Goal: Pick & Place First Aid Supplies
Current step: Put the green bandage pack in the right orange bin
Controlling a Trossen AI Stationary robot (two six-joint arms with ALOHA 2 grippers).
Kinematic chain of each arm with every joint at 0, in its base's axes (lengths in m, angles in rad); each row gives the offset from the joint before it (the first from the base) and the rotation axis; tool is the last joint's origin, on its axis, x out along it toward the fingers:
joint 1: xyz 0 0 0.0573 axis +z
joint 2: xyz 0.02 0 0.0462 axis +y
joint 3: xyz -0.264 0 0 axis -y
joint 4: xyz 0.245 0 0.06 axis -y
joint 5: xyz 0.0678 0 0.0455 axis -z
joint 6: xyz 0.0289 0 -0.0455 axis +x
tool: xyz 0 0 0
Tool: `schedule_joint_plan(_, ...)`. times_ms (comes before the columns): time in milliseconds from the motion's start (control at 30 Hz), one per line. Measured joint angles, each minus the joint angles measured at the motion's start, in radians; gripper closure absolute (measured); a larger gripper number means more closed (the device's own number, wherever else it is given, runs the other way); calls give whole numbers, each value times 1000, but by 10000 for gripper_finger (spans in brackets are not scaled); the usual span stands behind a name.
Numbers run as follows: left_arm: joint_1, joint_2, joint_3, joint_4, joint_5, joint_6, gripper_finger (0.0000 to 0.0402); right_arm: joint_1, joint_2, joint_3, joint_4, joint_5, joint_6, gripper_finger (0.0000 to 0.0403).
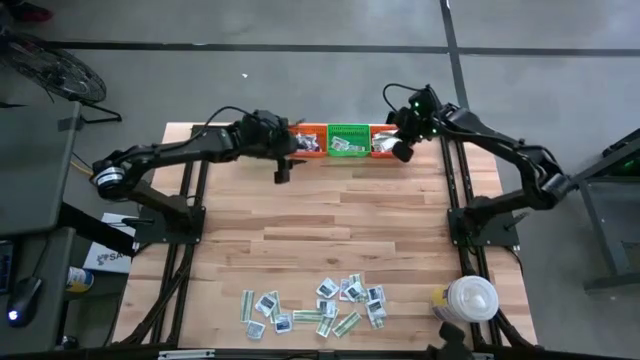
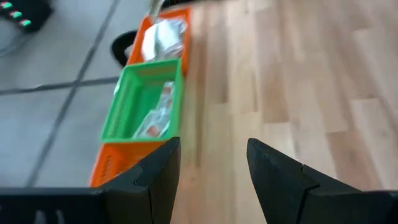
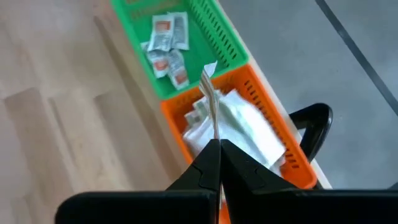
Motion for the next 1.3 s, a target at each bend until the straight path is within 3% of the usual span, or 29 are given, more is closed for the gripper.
schedule_joint_plan(100, 70, 1, -34, 89, 151, 8, 220, -19, 43, 0, 42, -6, 1, 403)
schedule_joint_plan(333, 168, 2, -79, 206, 363, -8, 220, -26, 157, 0, 137, 33, 19, 403)
schedule_joint_plan(633, 240, 2, -85, 229, 688, -1, 220, -47, 232, 0, 176, 63, 20, 403)
schedule_joint_plan(1300, 256, 2, -85, 259, 717, 37, 220, -72, 262, 0, 126, 75, -16, 402)
